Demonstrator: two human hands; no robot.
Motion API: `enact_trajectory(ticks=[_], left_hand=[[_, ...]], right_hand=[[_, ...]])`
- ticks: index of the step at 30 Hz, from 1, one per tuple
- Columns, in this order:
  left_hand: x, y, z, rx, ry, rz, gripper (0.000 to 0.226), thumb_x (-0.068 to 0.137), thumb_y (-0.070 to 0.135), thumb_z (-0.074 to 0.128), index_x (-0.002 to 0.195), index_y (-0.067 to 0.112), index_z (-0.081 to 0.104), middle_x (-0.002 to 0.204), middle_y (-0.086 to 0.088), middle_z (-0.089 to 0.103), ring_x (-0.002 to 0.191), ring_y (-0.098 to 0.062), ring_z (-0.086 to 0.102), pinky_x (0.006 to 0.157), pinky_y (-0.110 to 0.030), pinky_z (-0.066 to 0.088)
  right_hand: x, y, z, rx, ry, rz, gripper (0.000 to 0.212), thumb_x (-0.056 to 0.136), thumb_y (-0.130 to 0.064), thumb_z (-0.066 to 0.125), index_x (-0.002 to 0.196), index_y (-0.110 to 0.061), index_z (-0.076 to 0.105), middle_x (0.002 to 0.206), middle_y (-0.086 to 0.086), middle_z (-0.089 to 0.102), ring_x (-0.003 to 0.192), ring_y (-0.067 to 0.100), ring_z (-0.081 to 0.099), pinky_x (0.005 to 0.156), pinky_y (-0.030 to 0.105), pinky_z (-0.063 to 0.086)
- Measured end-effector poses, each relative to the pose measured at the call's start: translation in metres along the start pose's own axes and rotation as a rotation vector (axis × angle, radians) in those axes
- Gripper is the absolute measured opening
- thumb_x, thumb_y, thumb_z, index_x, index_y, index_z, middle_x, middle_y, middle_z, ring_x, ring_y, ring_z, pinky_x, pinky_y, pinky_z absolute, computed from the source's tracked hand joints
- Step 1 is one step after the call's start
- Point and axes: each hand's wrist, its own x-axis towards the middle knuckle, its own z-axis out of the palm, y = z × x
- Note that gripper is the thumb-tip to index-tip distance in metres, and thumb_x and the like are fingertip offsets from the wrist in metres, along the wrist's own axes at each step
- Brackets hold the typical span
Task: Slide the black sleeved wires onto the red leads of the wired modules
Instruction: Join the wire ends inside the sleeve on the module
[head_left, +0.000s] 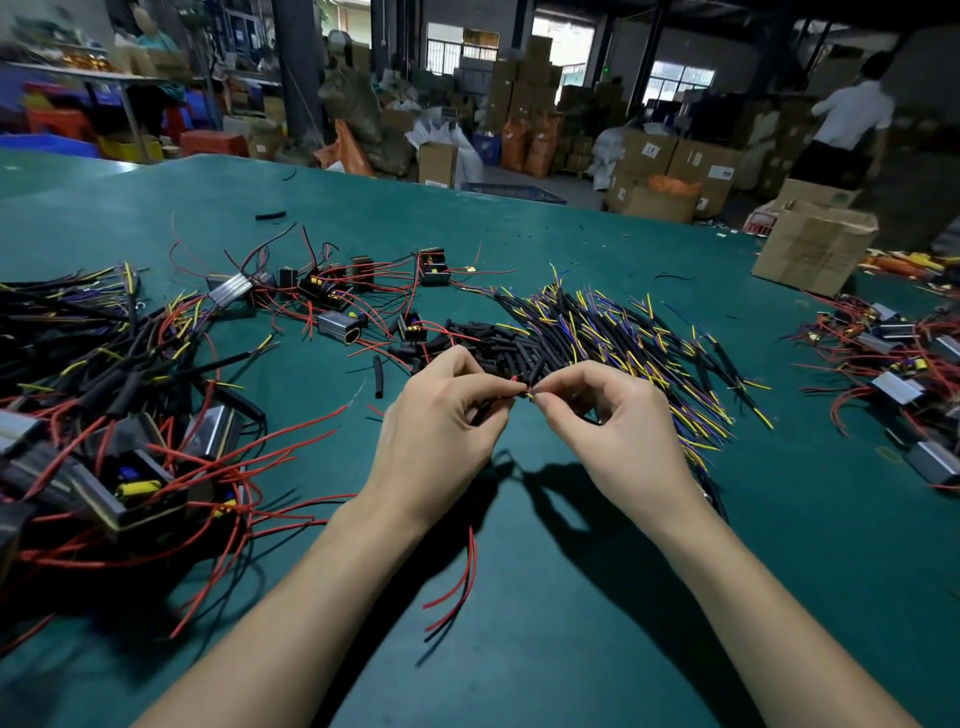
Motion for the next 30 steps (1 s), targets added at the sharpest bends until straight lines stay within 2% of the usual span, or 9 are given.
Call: enact_trajectory(ticks=[8,12,15,17,18,22,24,26,30], left_hand=[[-0.001,0.005,-0.003,-0.002,-0.025,0.013,0.016,0.081,0.032,0.064,0.091,0.026,0.075,0.076,0.007,0.055,0.073,-0.012,0.055,0.063,-0.039,0.05],[-0.001,0.008,-0.006,0.084,-0.041,0.167,0.017,0.084,0.018,0.064,0.1,0.015,0.069,0.084,0.003,0.064,0.082,-0.021,0.058,0.069,-0.04,0.051],[0.003,0.008,-0.01,0.251,-0.046,0.33,0.012,0.083,0.011,0.065,0.094,0.012,0.07,0.079,-0.001,0.064,0.073,-0.026,0.059,0.062,-0.04,0.049],[0.005,0.007,-0.011,0.324,-0.028,0.401,0.007,0.082,0.011,0.067,0.086,0.012,0.072,0.074,-0.003,0.064,0.068,-0.027,0.058,0.057,-0.038,0.047],[0.006,0.007,-0.011,0.34,-0.019,0.422,0.005,0.081,0.012,0.068,0.083,0.012,0.073,0.073,-0.004,0.064,0.066,-0.027,0.058,0.056,-0.036,0.045],[0.006,0.009,-0.01,0.365,-0.017,0.431,0.007,0.082,0.015,0.068,0.078,0.011,0.072,0.07,-0.005,0.063,0.065,-0.027,0.057,0.056,-0.034,0.044],[0.005,0.009,-0.011,0.354,-0.043,0.41,0.013,0.085,0.019,0.062,0.079,0.011,0.07,0.072,-0.005,0.061,0.068,-0.027,0.056,0.058,-0.036,0.045],[0.004,0.011,-0.011,0.344,-0.09,0.336,0.018,0.086,0.024,0.057,0.08,0.012,0.069,0.073,-0.003,0.061,0.071,-0.026,0.055,0.061,-0.036,0.044],[0.003,0.02,-0.007,0.177,-0.147,-0.02,0.017,0.081,0.029,0.057,0.075,0.019,0.069,0.073,0.008,0.064,0.075,-0.015,0.057,0.068,-0.031,0.046]], right_hand=[[0.001,0.0,-0.002,0.029,-0.019,-0.011,0.012,0.083,-0.009,0.068,0.077,-0.019,0.07,0.073,-0.01,0.065,0.067,0.004,0.056,0.066,0.02,0.042],[0.003,-0.002,-0.004,0.068,-0.065,0.03,0.018,0.083,-0.01,0.069,0.074,-0.025,0.068,0.066,-0.017,0.063,0.063,0.005,0.052,0.061,0.017,0.039],[0.004,-0.003,-0.006,0.102,-0.11,0.101,0.015,0.083,-0.013,0.069,0.072,-0.024,0.069,0.066,-0.003,0.065,0.063,0.012,0.051,0.059,0.03,0.041],[0.004,-0.003,-0.009,0.143,-0.16,0.144,0.011,0.083,-0.014,0.069,0.074,-0.02,0.07,0.071,0.01,0.066,0.064,0.017,0.05,0.06,0.032,0.041],[0.005,-0.003,-0.01,0.16,-0.179,0.164,0.01,0.083,-0.014,0.069,0.075,-0.018,0.071,0.069,0.01,0.064,0.063,0.016,0.049,0.06,0.031,0.039],[0.005,-0.004,-0.011,0.14,-0.2,0.166,0.011,0.083,-0.012,0.069,0.073,-0.016,0.069,0.063,-0.005,0.062,0.058,0.012,0.047,0.055,0.028,0.037],[0.004,-0.005,-0.009,0.076,-0.172,0.095,0.011,0.082,-0.011,0.069,0.072,-0.016,0.068,0.065,-0.004,0.065,0.059,0.016,0.05,0.056,0.029,0.04],[0.002,-0.006,-0.007,-0.092,-0.124,-0.06,0.01,0.081,-0.011,0.068,0.072,-0.015,0.065,0.068,-0.005,0.062,0.063,0.015,0.054,0.061,0.032,0.043],[-0.001,-0.008,-0.002,-0.75,0.015,-0.533,0.008,0.08,-0.015,0.059,0.072,-0.016,0.057,0.073,-0.001,0.058,0.067,0.023,0.055,0.063,0.036,0.04]])
